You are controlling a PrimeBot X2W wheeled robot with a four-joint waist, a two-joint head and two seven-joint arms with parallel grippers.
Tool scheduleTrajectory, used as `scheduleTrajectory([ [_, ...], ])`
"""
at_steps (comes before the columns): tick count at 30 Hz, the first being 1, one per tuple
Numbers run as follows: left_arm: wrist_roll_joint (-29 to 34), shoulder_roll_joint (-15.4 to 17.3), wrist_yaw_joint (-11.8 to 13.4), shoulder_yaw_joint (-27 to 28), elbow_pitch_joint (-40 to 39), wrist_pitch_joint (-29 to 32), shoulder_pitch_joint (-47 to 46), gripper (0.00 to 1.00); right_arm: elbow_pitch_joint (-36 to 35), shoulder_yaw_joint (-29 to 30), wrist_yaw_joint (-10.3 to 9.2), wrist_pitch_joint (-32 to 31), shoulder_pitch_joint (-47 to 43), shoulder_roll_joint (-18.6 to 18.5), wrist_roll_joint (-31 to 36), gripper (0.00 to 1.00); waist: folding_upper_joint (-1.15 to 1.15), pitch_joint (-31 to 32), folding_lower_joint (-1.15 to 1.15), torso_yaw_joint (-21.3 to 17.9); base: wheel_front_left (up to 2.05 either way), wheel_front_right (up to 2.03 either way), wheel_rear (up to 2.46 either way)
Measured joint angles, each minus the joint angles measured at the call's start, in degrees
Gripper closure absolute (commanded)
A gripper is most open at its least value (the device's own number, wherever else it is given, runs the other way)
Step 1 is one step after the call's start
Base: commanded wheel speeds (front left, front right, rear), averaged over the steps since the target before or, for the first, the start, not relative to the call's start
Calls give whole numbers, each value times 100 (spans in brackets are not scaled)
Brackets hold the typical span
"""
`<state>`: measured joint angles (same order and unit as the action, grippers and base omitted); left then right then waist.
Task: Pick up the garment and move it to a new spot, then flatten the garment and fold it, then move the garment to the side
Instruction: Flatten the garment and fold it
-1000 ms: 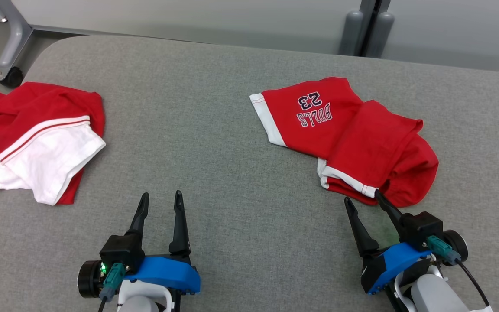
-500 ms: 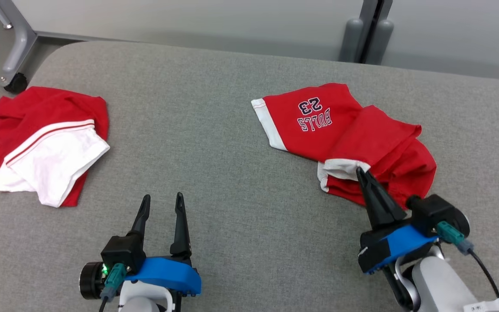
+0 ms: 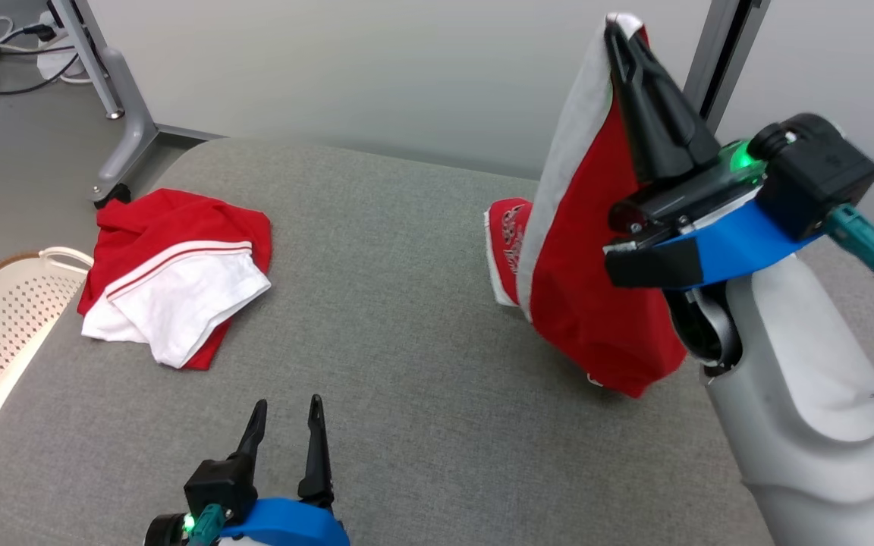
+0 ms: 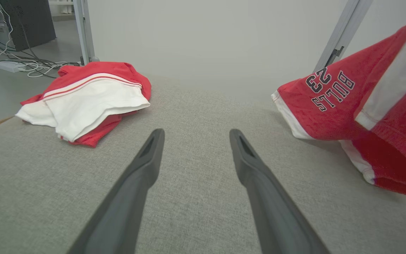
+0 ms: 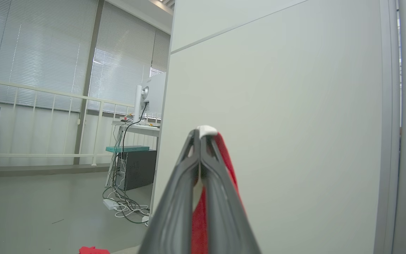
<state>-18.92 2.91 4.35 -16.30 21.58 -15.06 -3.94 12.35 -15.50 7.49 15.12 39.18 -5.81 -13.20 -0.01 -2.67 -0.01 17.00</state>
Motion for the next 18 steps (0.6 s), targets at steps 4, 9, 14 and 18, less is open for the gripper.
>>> scheduleTrajectory([
  [4, 52, 0, -11, 242, 48, 0, 191, 0, -164, 312, 0, 0, 116, 37, -66, 100, 0, 122, 0, -128, 0, 0, 0],
  [9, 49, 3, -38, 337, 30, -1, 248, 0, 170, 552, 0, -1, -402, -183, -67, 100, 0, 115, 1, -549, 0, 0, 0],
  [14, 24, 2, -75, 193, 12, -1, 94, 0, 967, 902, 0, 0, -1285, -667, 155, 100, 1, -22, 1, -990, 0, 0, 0],
  [18, -15, -2, -65, 10, 9, 0, -46, 0, 1580, 1334, 0, -9, -1805, -864, 367, 100, 2, -190, 1, -1237, 0, 0, 0],
])
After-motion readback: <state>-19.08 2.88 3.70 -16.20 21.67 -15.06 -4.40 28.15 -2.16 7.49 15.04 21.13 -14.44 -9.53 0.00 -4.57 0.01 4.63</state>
